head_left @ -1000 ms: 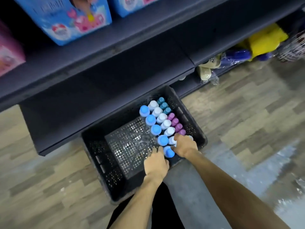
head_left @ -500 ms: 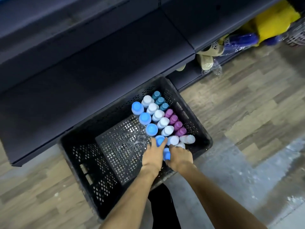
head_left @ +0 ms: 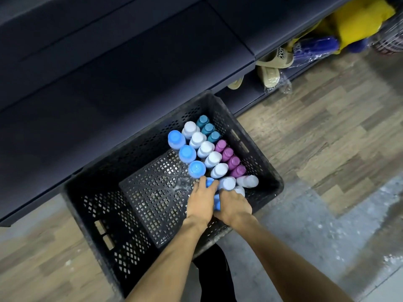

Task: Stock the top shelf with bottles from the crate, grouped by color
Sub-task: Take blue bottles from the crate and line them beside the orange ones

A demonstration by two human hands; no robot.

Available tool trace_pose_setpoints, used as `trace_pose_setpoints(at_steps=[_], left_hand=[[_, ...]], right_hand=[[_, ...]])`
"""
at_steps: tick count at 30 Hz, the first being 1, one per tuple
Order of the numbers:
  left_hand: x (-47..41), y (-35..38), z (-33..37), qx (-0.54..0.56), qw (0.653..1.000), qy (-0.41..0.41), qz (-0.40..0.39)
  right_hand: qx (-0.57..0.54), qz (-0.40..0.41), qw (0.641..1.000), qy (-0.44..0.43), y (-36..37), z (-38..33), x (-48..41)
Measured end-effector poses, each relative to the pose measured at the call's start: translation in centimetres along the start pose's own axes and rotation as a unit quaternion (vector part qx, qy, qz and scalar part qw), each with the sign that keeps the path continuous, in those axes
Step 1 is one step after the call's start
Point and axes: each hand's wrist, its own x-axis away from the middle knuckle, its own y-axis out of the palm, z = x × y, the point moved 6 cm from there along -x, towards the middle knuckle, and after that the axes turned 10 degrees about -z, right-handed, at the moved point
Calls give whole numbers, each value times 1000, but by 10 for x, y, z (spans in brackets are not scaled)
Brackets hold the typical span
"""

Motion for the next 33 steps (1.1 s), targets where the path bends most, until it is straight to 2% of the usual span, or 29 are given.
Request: trace_pose_setpoints(at_steps=[8,14,21,26,33], left_hand=[[26,-3,-24,-26,998,-14,51],[62,-33,-32,-21,1000,3,21],[126,-118,-45,34,999,24,9],[171,-196,-44,-5,998,41,42],[232,-318,-39,-53,991,64,108]], right_hand=[[-54,64,996,7,-15,-2,19],[-70,99,993,6,-46,-15,63],[-49,126,991,-15,-109,-57,135],[-10,141,989,-45,-171,-102,191],[21,241,964,-109,-270,-159,284]])
